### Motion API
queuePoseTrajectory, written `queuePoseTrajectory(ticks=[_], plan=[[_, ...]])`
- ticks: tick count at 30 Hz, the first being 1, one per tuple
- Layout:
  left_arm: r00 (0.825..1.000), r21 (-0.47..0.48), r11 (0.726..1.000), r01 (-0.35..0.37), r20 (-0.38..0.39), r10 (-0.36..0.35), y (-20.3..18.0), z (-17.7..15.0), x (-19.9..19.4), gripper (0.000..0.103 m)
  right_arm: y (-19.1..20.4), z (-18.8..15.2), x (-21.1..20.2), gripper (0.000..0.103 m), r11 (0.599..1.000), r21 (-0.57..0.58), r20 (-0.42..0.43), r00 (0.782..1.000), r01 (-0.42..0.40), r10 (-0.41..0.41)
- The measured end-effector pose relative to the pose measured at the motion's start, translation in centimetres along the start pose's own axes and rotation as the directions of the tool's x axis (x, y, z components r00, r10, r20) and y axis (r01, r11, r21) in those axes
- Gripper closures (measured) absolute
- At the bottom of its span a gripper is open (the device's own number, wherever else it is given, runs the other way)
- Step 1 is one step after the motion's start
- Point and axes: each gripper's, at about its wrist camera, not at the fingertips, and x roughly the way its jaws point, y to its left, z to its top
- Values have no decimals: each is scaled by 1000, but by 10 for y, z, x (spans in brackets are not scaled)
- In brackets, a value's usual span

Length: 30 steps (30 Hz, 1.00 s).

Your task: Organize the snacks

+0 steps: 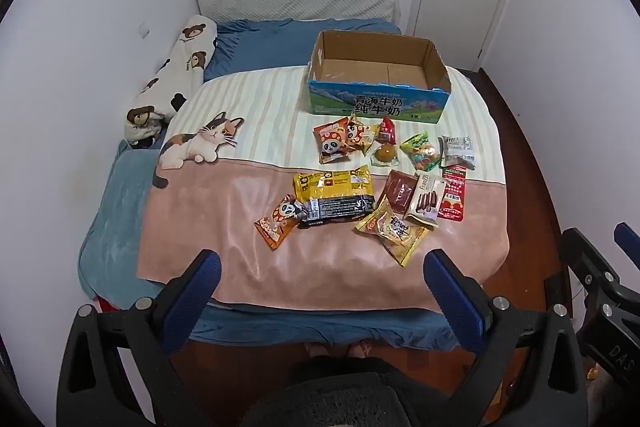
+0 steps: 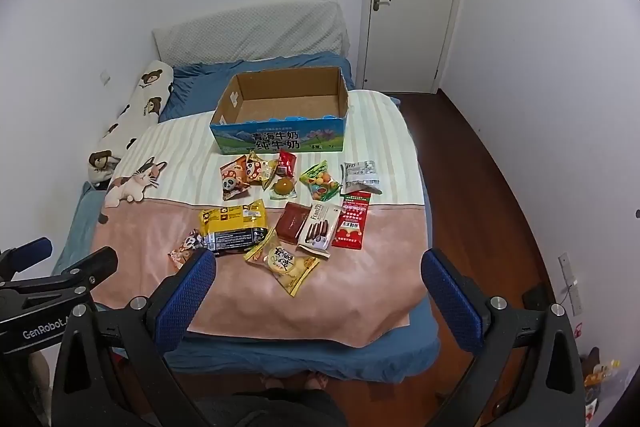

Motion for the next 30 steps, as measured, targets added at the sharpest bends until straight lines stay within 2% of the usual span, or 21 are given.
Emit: queuePoseTrajectory(ticks=[11, 15, 17, 30], plan=[[1000, 0, 1000, 8, 14, -8, -1, -1, -1, 0, 0, 3, 5, 0, 1000, -3, 8, 1000, 6, -6], [1000, 5, 1000, 7, 19, -7, -6, 5, -19, 0, -1, 4, 12, 0, 1000, 4, 12, 1000, 7, -7], [1000, 9, 1000, 6, 20, -6, -9, 5, -20, 0, -1, 6, -3, 0, 1000, 5, 19, 1000, 9, -9], [999, 6, 1000, 22, 26, -22, -10, 14, -15, 0, -1, 6, -3, 0, 1000, 14, 25, 1000, 6, -7]])
